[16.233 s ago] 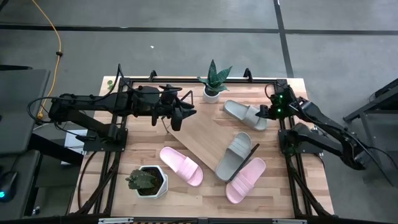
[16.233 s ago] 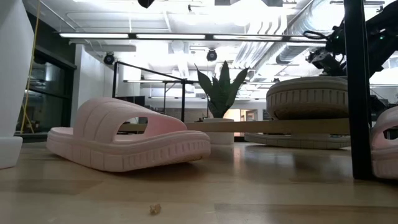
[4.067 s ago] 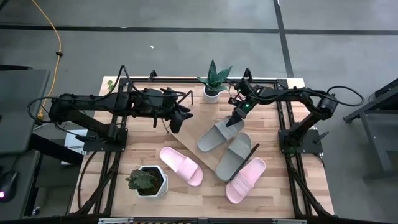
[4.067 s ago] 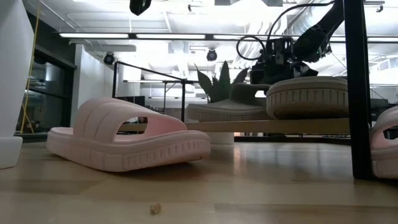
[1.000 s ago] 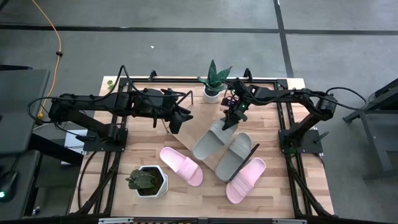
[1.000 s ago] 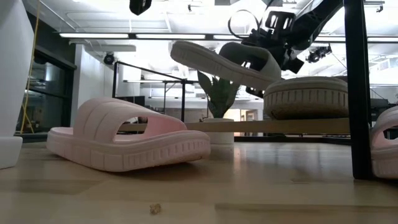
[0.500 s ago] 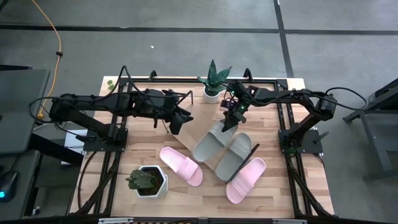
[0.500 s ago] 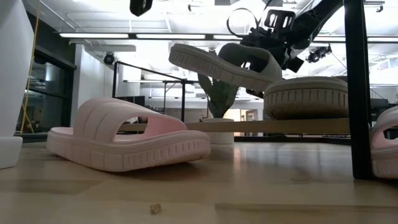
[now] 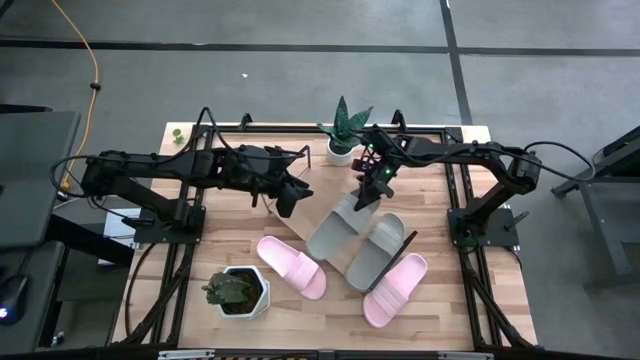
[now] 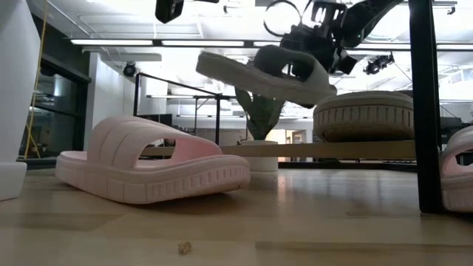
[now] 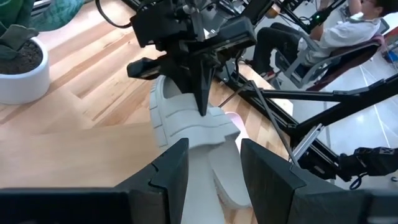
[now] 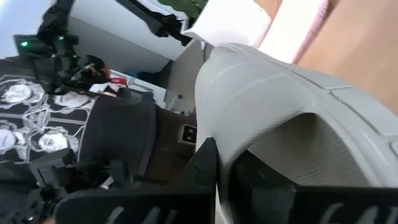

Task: Pick and place slides into the shelf
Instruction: Put the gray slide on the shelf

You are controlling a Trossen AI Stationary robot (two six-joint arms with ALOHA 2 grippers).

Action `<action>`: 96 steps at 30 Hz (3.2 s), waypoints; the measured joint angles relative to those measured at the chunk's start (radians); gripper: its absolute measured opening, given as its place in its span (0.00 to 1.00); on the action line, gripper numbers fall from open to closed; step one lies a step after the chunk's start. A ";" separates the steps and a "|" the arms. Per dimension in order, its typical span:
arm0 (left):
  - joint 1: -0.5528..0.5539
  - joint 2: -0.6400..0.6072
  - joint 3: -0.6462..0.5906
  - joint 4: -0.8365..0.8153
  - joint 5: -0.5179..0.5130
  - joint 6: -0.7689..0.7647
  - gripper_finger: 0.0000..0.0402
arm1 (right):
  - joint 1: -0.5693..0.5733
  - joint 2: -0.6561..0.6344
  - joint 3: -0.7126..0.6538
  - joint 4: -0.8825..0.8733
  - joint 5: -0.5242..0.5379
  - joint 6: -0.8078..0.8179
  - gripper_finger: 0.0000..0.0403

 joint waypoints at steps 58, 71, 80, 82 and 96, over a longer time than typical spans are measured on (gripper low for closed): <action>0.000 0.000 0.000 -0.016 0.003 0.001 0.34 | 0.001 0.087 0.001 -0.228 0.182 -0.155 0.25; 0.000 0.000 0.000 -0.016 0.002 0.001 0.34 | 0.001 0.087 0.001 -0.255 0.288 -0.158 0.30; 0.000 0.000 0.000 -0.017 0.001 0.001 0.34 | 0.000 0.087 0.001 -0.252 0.319 -0.159 0.30; 0.000 0.000 0.000 -0.017 0.001 0.001 0.34 | 0.000 0.087 0.001 -0.252 0.321 -0.157 0.30; 0.000 0.000 0.000 -0.018 0.001 0.001 0.34 | 0.000 0.072 0.001 -0.252 0.376 -0.150 0.30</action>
